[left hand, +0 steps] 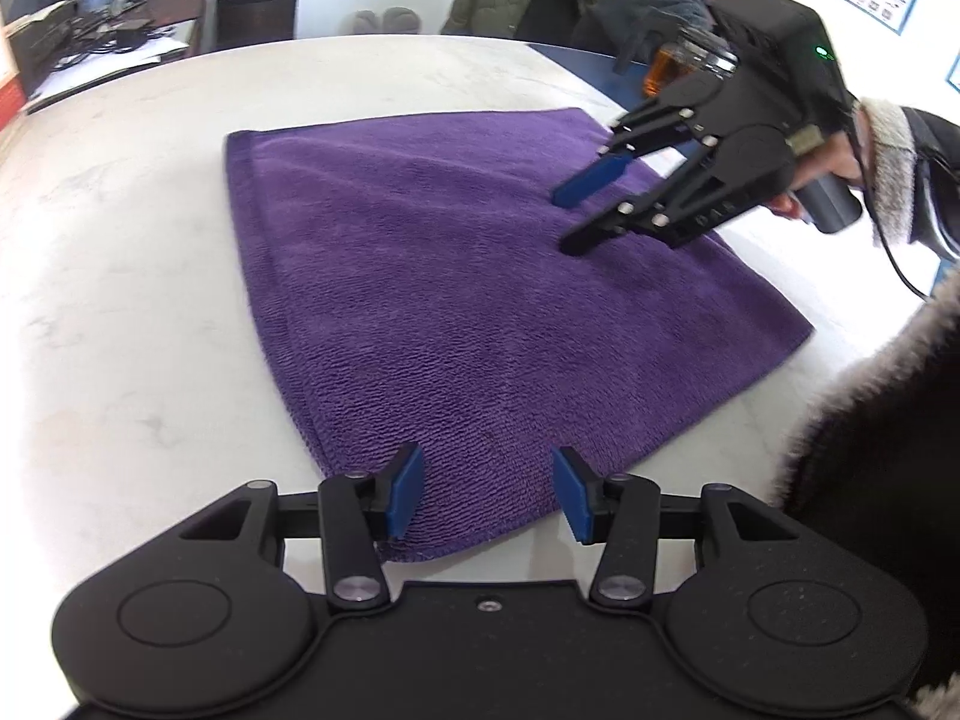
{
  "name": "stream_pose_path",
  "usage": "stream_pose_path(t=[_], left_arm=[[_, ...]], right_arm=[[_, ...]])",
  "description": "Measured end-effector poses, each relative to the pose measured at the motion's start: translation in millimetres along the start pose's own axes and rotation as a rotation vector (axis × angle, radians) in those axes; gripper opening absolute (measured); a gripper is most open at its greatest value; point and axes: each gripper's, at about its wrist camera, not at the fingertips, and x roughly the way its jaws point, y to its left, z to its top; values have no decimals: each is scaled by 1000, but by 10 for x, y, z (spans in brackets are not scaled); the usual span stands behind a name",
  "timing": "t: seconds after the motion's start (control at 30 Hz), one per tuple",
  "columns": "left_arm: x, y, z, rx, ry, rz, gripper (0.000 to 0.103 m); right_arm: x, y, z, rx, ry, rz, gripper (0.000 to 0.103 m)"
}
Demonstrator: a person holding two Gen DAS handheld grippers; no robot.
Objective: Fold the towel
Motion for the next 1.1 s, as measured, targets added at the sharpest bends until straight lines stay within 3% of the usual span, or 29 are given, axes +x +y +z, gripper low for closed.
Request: stream_pose_path(t=[0.23, 0.4, 0.5, 0.67, 0.8, 0.97, 1.1], left_arm=[[66, -126, -27, 41, 18, -77, 44], [75, 25, 2, 5, 8, -71, 44], [-46, 191, 62, -42, -46, -44, 44], [-130, 474, 220, -79, -126, 9, 44], [-5, 656, 347, -84, -146, 12, 44], [180, 796, 460, -85, -139, 51, 44], [207, 954, 555, -84, -165, 135, 43]], right_arm=[[-91, -38, -96, 10, 22, -15, 43], [-113, -40, -111, 29, 37, -25, 44], [-120, -50, -36, 51, 55, -31, 44], [-238, -38, 258, 87, -37, -14, 44], [-162, -20, 569, 87, -92, 11, 44], [157, 66, 997, 34, -98, 18, 44], [348, 113, 1206, -9, -87, 2, 42]])
